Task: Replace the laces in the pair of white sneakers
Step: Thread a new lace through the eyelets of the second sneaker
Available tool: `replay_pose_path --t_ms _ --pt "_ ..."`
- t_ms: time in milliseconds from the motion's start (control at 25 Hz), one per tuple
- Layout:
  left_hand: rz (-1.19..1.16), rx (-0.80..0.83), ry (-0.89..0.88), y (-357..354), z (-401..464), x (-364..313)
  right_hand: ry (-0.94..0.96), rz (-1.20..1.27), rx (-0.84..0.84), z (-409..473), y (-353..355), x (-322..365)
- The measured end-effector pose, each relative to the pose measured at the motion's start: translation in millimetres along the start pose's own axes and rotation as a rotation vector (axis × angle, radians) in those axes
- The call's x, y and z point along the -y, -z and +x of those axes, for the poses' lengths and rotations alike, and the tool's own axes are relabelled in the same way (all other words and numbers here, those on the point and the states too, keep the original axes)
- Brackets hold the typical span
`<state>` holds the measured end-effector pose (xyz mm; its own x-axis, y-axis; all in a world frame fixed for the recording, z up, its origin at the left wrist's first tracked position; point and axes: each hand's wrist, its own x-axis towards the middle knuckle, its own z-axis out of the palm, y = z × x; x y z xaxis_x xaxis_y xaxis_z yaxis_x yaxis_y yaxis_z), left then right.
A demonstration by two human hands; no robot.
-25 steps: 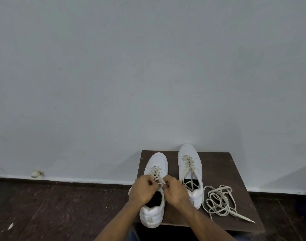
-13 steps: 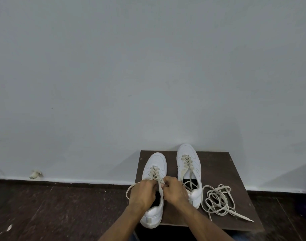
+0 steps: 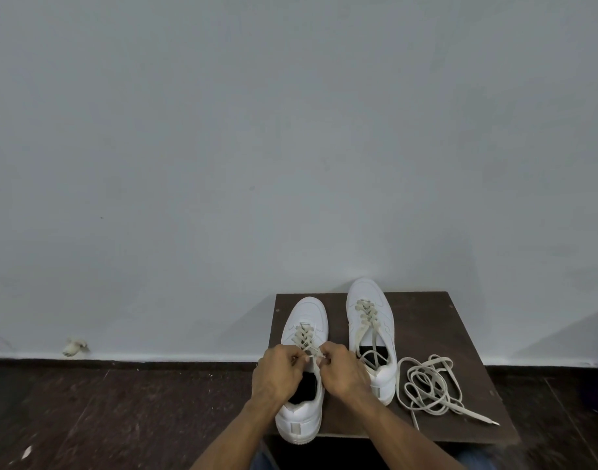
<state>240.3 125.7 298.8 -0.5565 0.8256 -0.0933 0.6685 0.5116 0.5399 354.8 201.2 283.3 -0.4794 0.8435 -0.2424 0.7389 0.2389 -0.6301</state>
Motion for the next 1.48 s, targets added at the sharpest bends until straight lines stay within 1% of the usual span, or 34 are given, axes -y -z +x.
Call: replay_pose_path --t_ms 240,360,440,520,640,720,840,920,1000,1080,1120,1240,1280,1360,1480 --pt "-0.021 -0.027 0.029 -8 -1 -5 -0.003 -0.003 0.015 -1 0 -1" --pt "-0.003 -0.058 0.032 -10 0 -8 0.033 -0.038 0.021 -4 0 0" --pt "0.052 -0.076 0.023 -12 1 -10 0.06 -0.086 0.032 -8 2 2" --pt "0.163 -0.076 -0.008 -10 2 -13 0.065 -0.081 0.1 -10 3 0" --pt "0.277 -0.072 -0.087 -6 5 -11 0.037 0.092 0.172 -7 5 -3" --pt "0.35 -0.093 -0.145 -2 3 -8 0.012 0.134 0.148 0 3 -3" --pt "0.415 -0.115 -0.204 3 -1 -1 0.041 0.058 0.099 3 7 10" --pt "0.358 -0.125 -0.203 3 -2 6 0.081 -0.033 0.069 -1 10 18" --pt "0.196 -0.176 -0.172 0 -5 16 0.119 -0.102 0.011 -4 19 23" --pt "-0.008 -0.235 -0.065 -3 -8 28 0.15 -0.085 -0.056 -1 35 27" --pt "-0.163 -0.225 0.04 -5 -7 34 0.146 0.041 -0.086 1 47 29" --pt "-0.834 -0.068 0.461 -8 -3 46 0.117 0.722 -0.109 8 98 49" --pt "-0.942 -0.024 0.535 -8 -3 47 0.129 0.895 -0.114 7 118 58" --pt "-0.929 0.009 0.545 -11 -6 49 0.183 1.094 -0.145 2 155 77" --pt "-0.868 0.011 0.513 -14 -8 55 0.249 1.269 -0.225 -6 194 96"
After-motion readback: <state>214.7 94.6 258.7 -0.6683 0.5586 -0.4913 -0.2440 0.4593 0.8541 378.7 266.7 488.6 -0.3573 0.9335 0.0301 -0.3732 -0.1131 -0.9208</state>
